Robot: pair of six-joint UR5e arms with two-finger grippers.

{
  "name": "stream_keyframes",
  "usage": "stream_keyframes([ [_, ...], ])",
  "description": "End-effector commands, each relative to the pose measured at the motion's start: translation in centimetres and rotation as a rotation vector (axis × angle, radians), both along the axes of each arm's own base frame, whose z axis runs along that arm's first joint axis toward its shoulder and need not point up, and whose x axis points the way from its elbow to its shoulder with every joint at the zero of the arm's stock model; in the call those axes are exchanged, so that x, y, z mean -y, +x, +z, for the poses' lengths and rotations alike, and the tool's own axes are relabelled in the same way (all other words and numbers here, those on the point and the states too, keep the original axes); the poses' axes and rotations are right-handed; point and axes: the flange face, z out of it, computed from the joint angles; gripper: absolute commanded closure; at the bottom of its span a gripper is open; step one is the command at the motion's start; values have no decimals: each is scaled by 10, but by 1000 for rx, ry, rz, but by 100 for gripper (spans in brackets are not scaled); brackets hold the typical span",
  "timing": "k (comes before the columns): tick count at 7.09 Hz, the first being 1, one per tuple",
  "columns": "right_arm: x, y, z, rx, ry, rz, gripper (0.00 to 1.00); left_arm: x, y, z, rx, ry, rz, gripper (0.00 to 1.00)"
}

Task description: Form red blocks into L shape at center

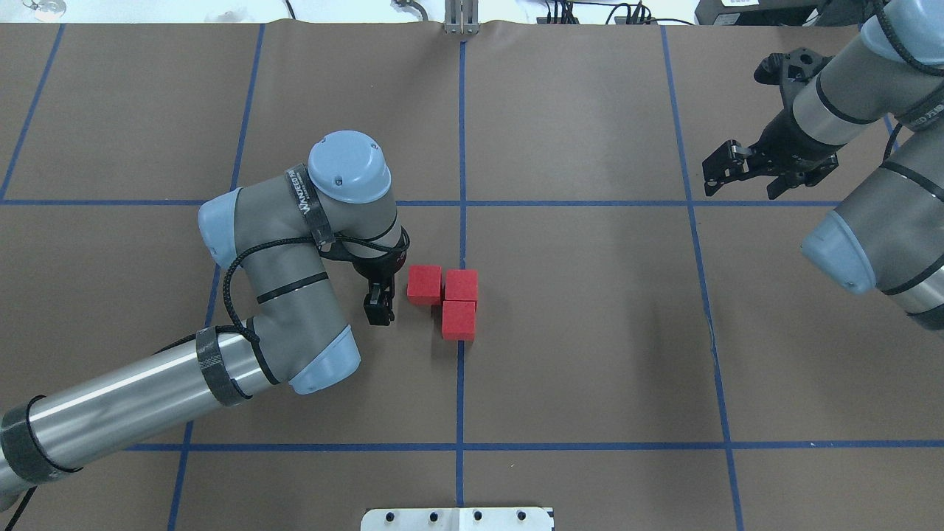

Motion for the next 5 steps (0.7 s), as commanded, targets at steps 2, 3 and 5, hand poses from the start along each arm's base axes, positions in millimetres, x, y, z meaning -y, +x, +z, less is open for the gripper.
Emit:
stream_keyframes([
  [2, 0, 0, 1, 0, -1, -1, 0, -9, 6, 2, 1, 0, 15, 0],
  [3, 0, 0, 1, -1, -1, 0, 0, -12, 4, 3, -2, 0, 17, 0],
  [5, 0, 0, 0, 0, 1, 0, 0, -17, 8, 2, -2, -1, 25, 0],
])
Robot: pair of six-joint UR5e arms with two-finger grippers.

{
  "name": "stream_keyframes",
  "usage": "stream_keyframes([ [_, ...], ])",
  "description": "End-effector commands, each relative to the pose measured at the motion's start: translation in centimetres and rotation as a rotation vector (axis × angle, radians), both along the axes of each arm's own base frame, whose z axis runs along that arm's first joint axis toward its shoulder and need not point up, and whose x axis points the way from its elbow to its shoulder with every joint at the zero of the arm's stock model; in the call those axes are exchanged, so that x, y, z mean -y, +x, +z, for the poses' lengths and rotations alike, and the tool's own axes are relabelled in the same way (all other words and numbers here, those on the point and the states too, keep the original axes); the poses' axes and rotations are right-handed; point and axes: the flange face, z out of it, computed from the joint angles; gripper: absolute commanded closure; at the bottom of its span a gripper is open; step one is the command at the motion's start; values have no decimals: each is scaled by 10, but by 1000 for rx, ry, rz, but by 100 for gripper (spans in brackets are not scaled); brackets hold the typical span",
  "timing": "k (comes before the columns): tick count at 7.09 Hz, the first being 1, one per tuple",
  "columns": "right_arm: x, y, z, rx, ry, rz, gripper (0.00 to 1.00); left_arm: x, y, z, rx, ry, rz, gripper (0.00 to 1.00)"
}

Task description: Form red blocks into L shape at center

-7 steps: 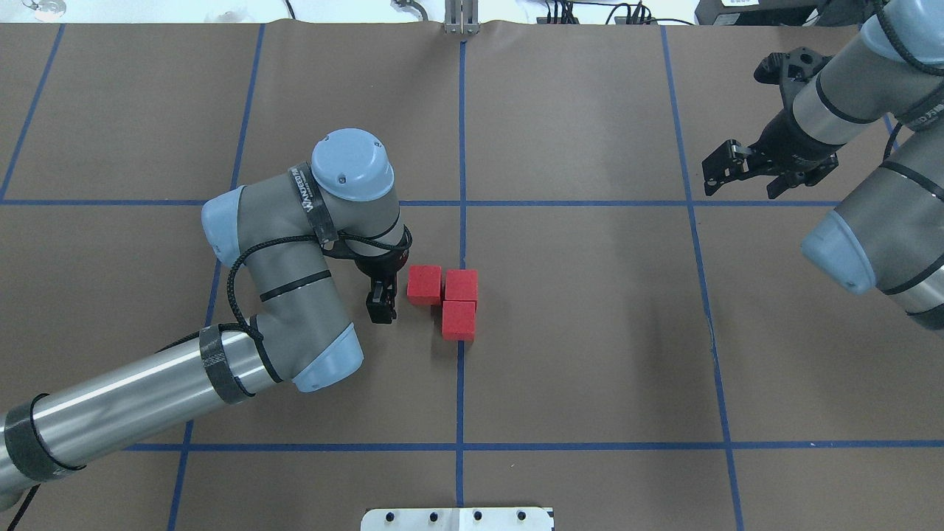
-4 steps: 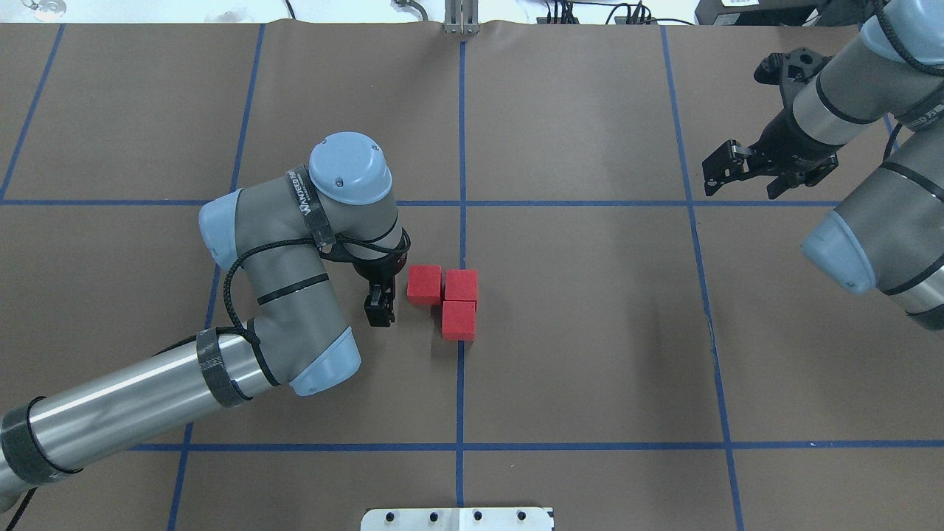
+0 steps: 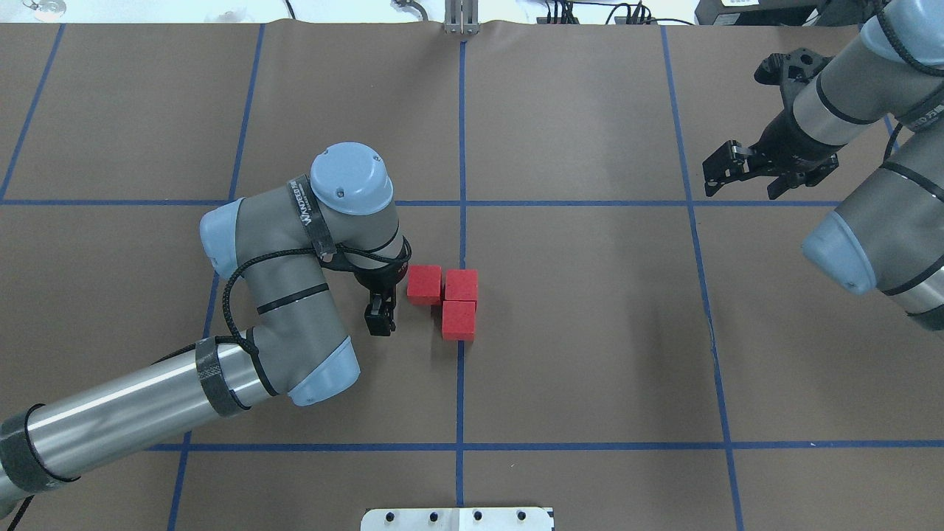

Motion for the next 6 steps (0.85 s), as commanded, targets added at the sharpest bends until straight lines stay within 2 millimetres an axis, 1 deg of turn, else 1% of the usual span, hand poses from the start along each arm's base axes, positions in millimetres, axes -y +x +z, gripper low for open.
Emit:
stream_keyframes([
  [1, 0, 1, 0, 0, 0, 2, 0, -4, 3, -1, 0, -2, 5, 0],
  [3, 0, 1, 0, 1, -1, 1, 0, -10, 7, -5, -2, -4, 9, 0],
  [6, 0, 1, 0, 2, 0, 1, 0, -12, 9, -8, -5, -6, 9, 0],
])
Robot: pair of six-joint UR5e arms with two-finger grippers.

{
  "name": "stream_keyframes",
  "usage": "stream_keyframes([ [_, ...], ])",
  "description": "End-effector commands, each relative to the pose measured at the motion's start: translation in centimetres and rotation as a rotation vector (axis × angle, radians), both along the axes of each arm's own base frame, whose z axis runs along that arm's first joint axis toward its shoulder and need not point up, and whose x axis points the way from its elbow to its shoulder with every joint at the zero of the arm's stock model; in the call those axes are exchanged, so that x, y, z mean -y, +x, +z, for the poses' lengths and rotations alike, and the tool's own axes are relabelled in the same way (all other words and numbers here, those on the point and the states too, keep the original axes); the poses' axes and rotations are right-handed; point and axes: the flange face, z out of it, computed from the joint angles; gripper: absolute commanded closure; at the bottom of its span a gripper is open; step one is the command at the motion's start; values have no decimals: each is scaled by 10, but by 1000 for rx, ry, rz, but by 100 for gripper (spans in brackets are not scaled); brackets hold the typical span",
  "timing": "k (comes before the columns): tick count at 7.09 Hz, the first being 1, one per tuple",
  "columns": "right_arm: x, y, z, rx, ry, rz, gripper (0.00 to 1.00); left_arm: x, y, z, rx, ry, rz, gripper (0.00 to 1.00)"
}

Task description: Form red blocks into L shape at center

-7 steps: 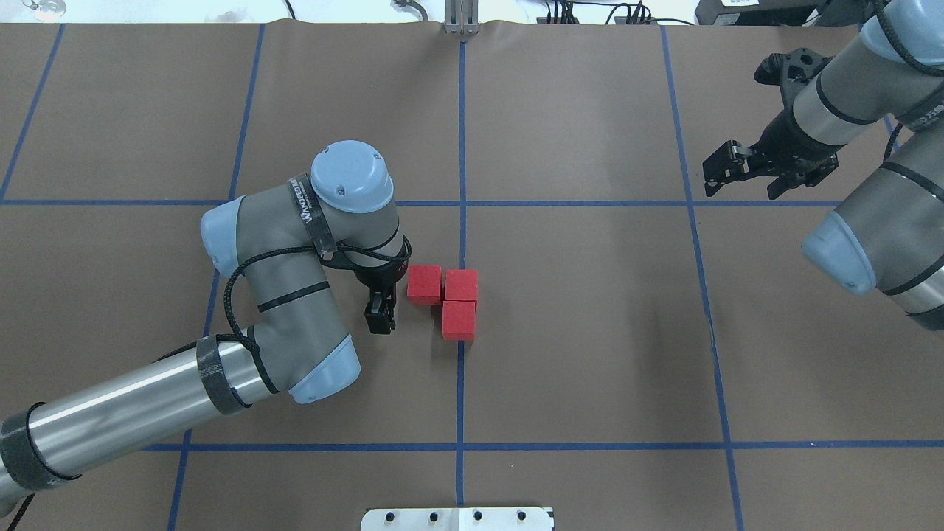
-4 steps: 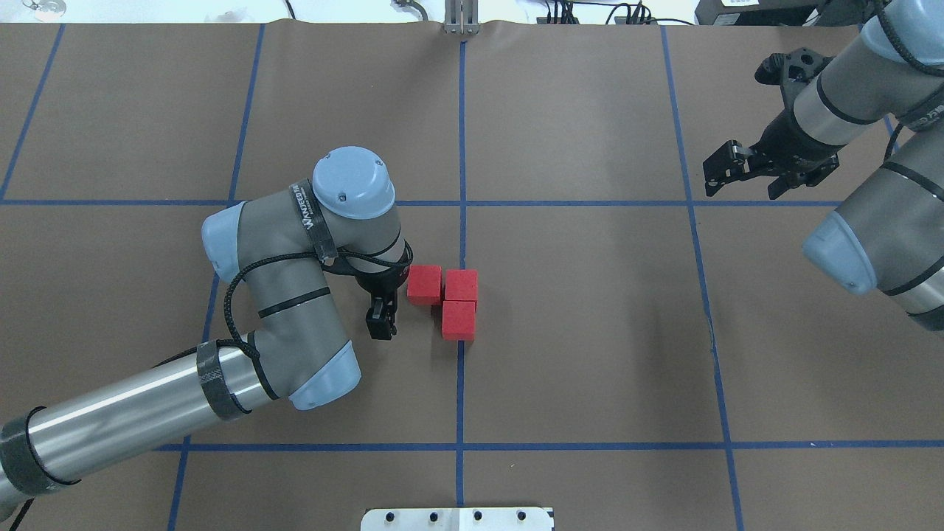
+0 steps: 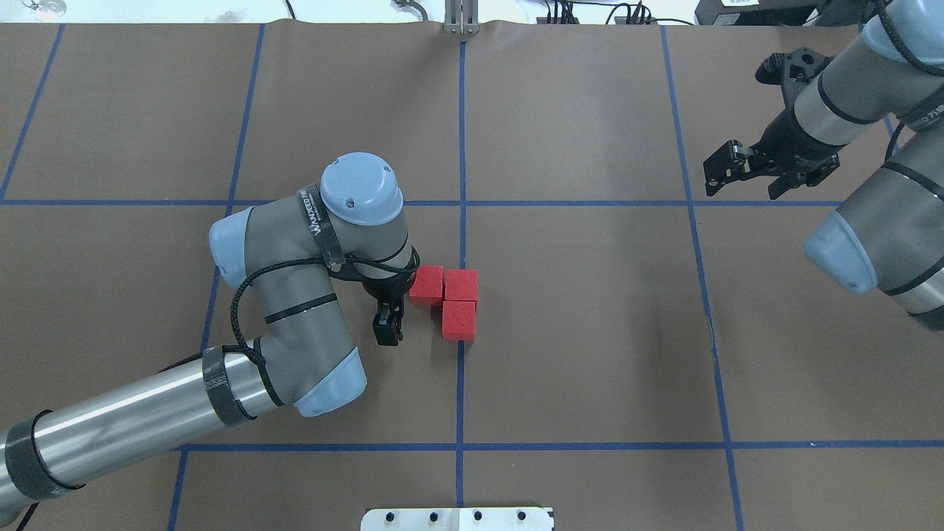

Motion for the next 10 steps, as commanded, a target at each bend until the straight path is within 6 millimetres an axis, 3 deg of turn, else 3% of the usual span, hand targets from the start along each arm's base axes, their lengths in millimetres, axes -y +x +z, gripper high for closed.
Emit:
stream_keyframes([
  [1, 0, 0, 0, 0, 0, 0, 0, -5, 4, 0, 1, -1, 8, 0],
  [6, 1, 0, -1, 1, 2, 0, 0, -9, -2, -2, -12, 13, 15, 0],
  [9, 0, 1, 5, -5, -1, -5, 0, -31, -51, 25, -40, 103, 74, 0],
  [10, 4, 10, 7, -7, -1, 9, 0, -37, -81, 32, -65, 191, 125, 0],
])
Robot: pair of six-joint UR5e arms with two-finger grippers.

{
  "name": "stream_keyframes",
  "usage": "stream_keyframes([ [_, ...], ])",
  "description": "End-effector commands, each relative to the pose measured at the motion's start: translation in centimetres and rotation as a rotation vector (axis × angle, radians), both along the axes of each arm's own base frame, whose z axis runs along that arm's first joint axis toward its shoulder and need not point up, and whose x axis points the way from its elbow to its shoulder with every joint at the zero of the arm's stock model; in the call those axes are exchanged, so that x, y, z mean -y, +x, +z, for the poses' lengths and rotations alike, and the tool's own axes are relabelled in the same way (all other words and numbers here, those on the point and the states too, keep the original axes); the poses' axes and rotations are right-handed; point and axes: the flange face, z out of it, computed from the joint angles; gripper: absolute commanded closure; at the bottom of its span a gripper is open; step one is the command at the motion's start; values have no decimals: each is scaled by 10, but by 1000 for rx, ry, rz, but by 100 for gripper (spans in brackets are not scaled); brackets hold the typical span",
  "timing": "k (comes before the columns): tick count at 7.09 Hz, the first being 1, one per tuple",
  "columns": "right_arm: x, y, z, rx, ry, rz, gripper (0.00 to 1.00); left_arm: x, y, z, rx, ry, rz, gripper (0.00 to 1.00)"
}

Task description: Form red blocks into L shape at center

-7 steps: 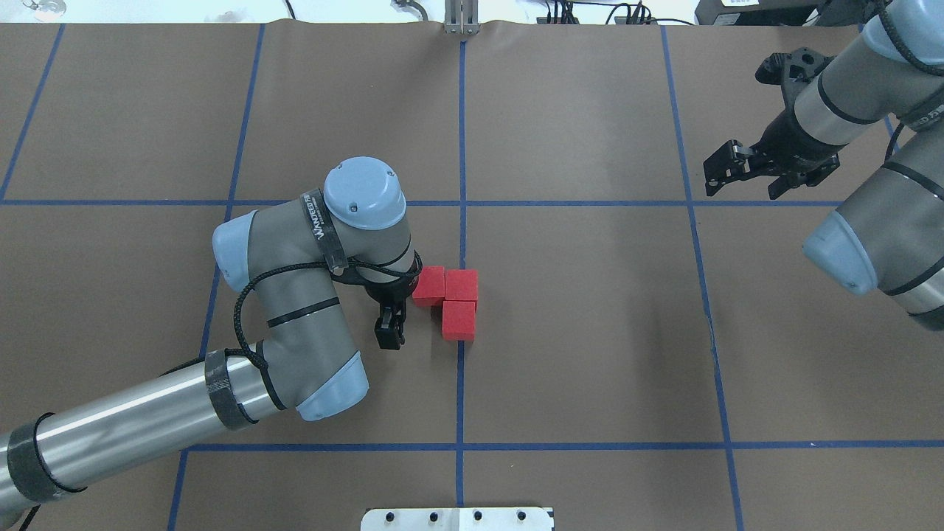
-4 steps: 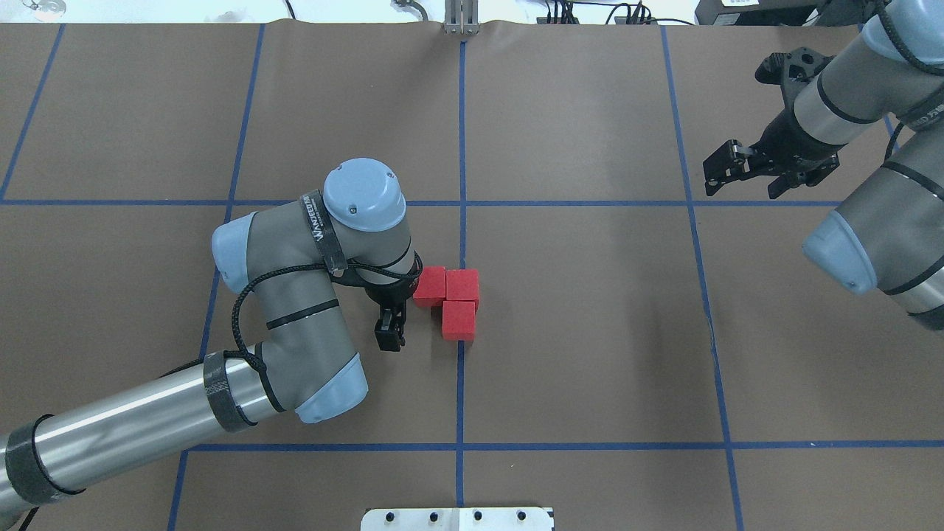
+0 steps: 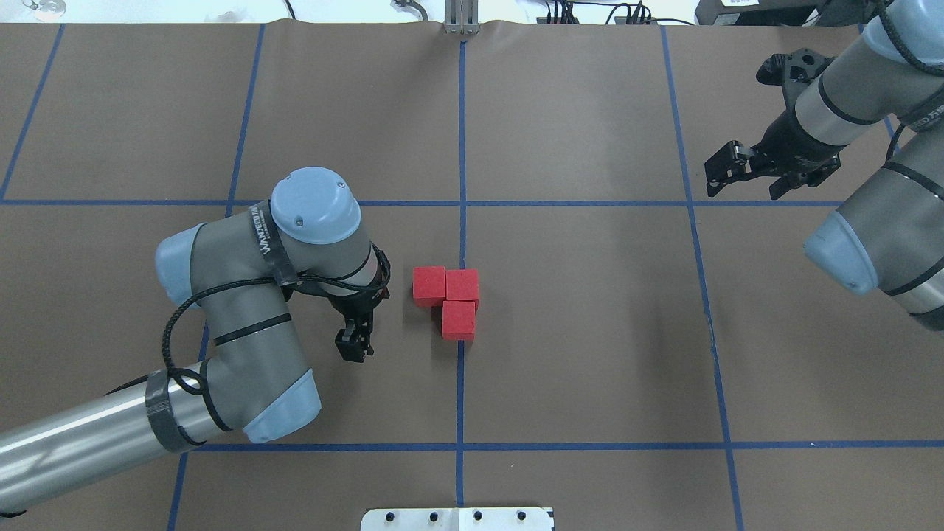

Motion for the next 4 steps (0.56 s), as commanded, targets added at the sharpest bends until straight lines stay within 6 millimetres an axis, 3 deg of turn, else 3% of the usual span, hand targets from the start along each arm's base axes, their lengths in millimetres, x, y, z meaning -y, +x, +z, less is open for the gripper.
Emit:
stream_keyframes([
  [1, 7, 17, 6, -7, -4, 24, 0, -22, -79, 22, -50, 191, 107, 0],
  [4, 27, 65, 31, -29, 46, 11, 0, -26, -190, 62, -45, 473, 263, 0],
])
